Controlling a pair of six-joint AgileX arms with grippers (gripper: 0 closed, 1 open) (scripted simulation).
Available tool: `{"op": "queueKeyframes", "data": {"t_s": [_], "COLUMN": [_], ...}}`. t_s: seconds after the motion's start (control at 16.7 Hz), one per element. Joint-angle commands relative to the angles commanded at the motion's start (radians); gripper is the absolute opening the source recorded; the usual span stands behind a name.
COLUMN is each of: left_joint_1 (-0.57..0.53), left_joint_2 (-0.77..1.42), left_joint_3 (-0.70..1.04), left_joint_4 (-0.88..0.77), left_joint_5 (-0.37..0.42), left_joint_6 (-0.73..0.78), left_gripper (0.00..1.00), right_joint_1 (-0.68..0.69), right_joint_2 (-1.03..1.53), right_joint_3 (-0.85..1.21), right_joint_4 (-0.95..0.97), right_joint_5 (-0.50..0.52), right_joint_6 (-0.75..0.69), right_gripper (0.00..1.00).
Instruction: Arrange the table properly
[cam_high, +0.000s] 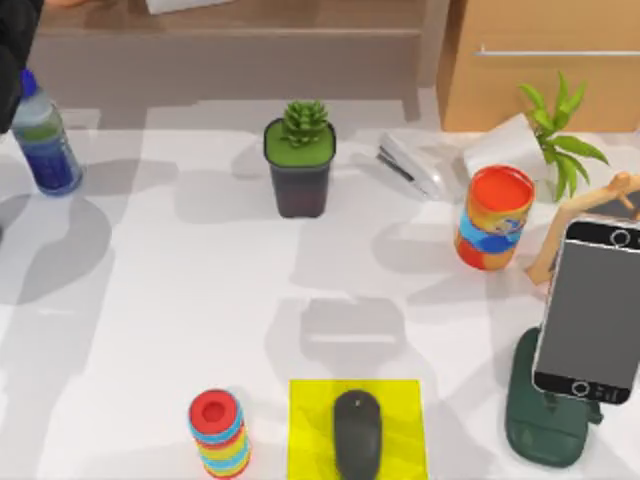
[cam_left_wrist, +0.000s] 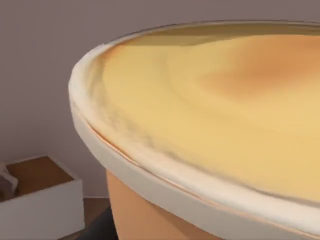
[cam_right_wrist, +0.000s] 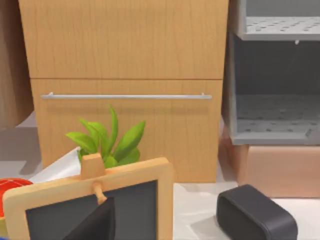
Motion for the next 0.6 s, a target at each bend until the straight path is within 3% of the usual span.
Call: {"op": "queueKeyframes", "data": {"t_s": [0.6], "left_joint_1": [0.084], "left_joint_2": [0.061], "left_joint_3": [0.191], "left_joint_4": [-0.296], "left_joint_5": [0.102], "left_joint_6": [0.01], "left_gripper": [0.0], "right_joint_1": [0.0], "right_joint_2": [0.0], "right_joint_3": [0.0], "right_joint_4": [0.0], "right_joint_5": [0.0], "right_joint_6": [0.0], "right_gripper": [1.0]}}
